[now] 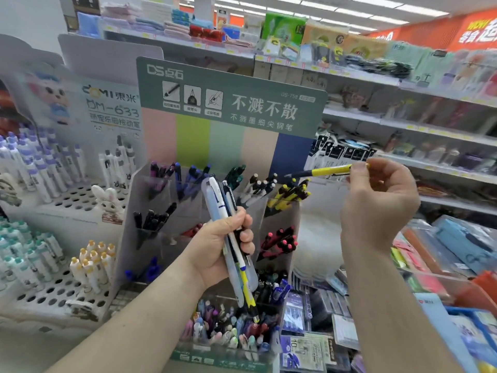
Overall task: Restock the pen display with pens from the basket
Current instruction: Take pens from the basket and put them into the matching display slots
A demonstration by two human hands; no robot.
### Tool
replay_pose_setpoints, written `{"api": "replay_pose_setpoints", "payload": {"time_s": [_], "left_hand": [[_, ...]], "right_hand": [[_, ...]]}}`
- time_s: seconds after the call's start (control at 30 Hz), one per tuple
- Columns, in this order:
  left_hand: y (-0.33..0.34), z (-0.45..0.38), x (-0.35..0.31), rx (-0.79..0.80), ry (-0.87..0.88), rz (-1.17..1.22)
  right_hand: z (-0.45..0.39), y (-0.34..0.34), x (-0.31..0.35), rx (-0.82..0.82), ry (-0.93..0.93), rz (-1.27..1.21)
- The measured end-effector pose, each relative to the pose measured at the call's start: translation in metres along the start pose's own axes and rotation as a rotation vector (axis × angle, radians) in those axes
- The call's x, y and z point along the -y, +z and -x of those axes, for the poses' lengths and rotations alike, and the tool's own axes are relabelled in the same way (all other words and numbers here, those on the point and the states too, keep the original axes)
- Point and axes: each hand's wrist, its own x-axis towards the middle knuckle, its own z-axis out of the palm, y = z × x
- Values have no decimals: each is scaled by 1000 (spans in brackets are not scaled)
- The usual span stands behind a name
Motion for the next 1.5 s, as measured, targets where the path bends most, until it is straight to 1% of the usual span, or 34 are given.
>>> {"api": "replay_pose_setpoints", "payload": {"time_s": [0.07,0.13,0.27,0.4,0.53,0.6,0.67,0.77,0.8,0.87,0.93,0.97,1.03,1.1,1.17,1.37,1.43,1.5], "left_hand": [[0,-1,1,-8,9,-25],[-1,-1,0,-10,15,-49],[-3,-2,-2,-20,30,-75],[-5,1,-3,-24,43,-114],[-5,5,-6,-13,43,-161],[-6,6,-7,-8,41,-174],[-6,7,-7,-9,38,-179],[-6,9,-7,-1,38,-188],[-6,9,-8,5,37,-192],[-6,10,-8,19,25,-203],[-6,11,-9,36,-2,-215],[-7,11,-9,50,-20,-219],[-8,12,-8,80,-62,-231],[-8,13,-8,102,-88,-258],[-6,16,-8,87,-91,-290],[2,21,-9,-60,24,-388],[4,21,-10,-129,69,-358],[1,19,-13,-242,107,-292]], "right_hand": [[-7,4,-7,13,-106,98],[-9,12,-13,57,-173,167],[-4,29,-21,233,-253,303],[0,45,-27,504,-140,442],[-2,58,-30,610,-61,523],[-4,64,-29,679,-19,664],[-7,67,-25,699,65,737],[-13,70,-19,721,164,765],[-14,69,-17,732,161,794],[-9,63,-13,695,45,845],[5,56,-3,630,-86,714],[14,54,2,654,-74,591],[34,53,10,832,89,381],[49,52,9,999,220,315],[56,50,5,1038,266,255],[62,46,-3,910,223,146],[62,45,0,826,151,131],[55,42,5,690,103,96]]}}
